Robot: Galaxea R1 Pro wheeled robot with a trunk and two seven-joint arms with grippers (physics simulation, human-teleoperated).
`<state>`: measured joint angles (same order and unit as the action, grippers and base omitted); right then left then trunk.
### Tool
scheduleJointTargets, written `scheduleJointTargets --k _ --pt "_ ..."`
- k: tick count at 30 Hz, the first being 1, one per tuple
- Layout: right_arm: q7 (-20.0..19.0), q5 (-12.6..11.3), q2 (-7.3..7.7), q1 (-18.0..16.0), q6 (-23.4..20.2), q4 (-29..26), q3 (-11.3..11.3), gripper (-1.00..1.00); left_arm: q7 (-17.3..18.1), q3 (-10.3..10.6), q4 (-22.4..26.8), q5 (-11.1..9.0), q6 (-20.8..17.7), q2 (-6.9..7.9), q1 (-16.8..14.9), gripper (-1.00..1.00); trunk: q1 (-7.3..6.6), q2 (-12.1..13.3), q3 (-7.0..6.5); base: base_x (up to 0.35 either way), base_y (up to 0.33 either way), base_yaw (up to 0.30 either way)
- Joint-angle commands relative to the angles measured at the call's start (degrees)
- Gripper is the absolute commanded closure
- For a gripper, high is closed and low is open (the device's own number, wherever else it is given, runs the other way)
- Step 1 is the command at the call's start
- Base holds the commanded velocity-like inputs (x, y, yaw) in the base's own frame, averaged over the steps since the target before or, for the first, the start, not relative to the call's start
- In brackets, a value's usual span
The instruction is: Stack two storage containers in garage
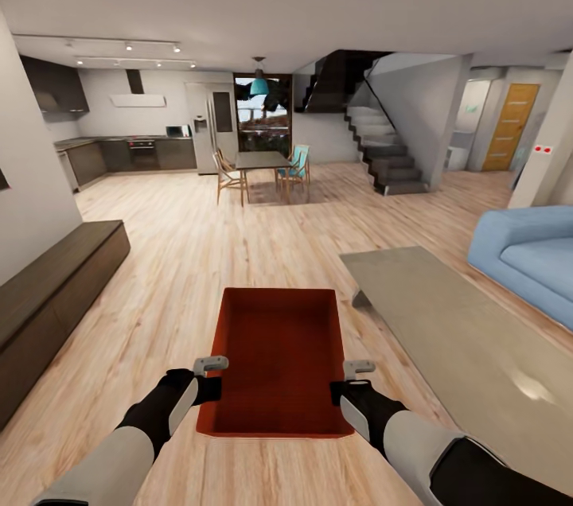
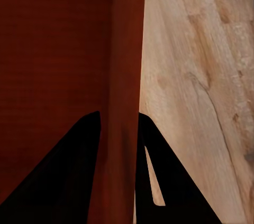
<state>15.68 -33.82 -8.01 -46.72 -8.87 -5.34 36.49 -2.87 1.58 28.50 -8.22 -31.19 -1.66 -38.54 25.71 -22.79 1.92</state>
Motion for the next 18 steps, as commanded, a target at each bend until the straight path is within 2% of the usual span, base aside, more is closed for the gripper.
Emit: scheduleJointTargets --k 1,16,18 --pt "0.67 0.60 0.09 -0.04 -0.39 -0.02 0.51 1.00 -0.92 -0.35 0.15 1.98 -0.45 0.17 -0.06 1.00 0.07 -0.13 0.13 0.323 0.000 0.000" --pt "0.67 0.60 0.08 -0.04 -0.45 -0.02 0.51 1.00 -0.96 -0.35 0.08 1.98 -0.45 0.17 -0.06 1.00 0.07 -0.13 0.13 0.322 0.000 0.000" --pt "0.67 0.60 0.01 -0.05 -0.45 -0.03 0.51 1.00 -0.98 -0.35 0.06 1.98 -0.45 0.17 -0.06 1.00 0.07 -0.13 0.13 0.323 0.000 0.249"
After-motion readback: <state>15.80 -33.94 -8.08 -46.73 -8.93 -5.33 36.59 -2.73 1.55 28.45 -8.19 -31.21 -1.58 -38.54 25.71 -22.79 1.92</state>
